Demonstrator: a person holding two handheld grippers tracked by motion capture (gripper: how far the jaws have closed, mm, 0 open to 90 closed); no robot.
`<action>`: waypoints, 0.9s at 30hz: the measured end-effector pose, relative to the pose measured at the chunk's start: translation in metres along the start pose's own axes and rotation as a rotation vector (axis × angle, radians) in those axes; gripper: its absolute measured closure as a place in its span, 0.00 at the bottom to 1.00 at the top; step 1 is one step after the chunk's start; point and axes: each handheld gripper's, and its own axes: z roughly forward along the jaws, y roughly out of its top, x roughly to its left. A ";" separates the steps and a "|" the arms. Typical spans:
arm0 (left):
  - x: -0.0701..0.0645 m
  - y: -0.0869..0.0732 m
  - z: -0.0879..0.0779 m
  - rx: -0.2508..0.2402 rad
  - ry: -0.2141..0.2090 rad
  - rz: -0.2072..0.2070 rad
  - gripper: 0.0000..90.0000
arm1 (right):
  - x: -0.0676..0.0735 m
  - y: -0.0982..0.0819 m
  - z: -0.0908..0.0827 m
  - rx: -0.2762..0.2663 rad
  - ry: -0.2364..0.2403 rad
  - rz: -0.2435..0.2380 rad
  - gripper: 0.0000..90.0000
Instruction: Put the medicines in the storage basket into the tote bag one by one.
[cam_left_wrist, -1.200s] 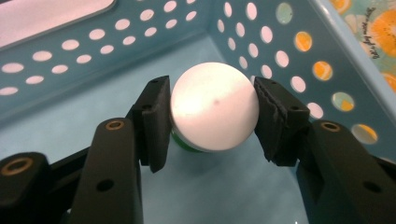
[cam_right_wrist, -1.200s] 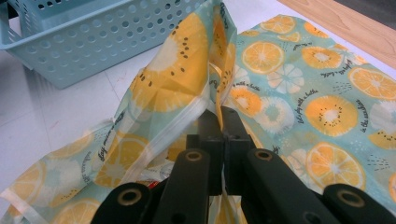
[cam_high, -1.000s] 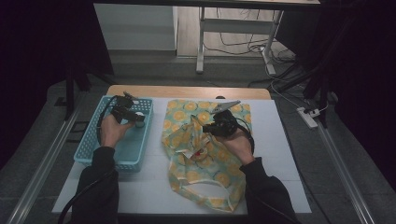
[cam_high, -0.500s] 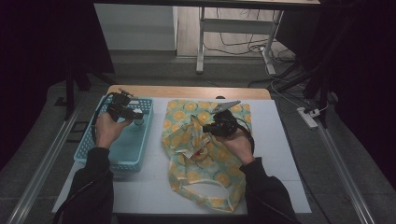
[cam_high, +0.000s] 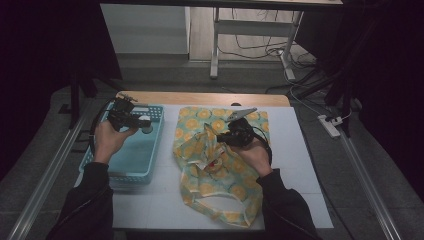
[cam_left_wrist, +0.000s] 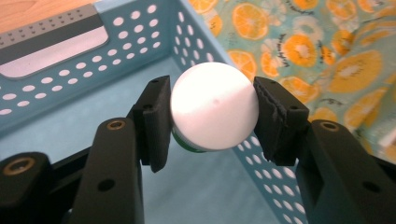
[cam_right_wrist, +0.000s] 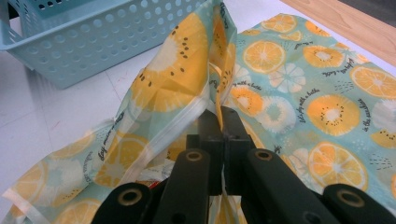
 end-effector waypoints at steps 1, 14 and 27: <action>-0.001 0.000 -0.002 0.002 -0.002 0.000 0.55 | 0.000 0.000 0.000 0.001 0.000 0.001 1.00; -0.030 -0.005 -0.018 -0.008 -0.053 0.058 0.55 | 0.000 0.000 0.000 -0.001 -0.004 -0.001 1.00; -0.062 -0.007 -0.013 0.001 -0.123 0.128 0.55 | 0.000 0.000 0.000 -0.002 -0.005 -0.003 1.00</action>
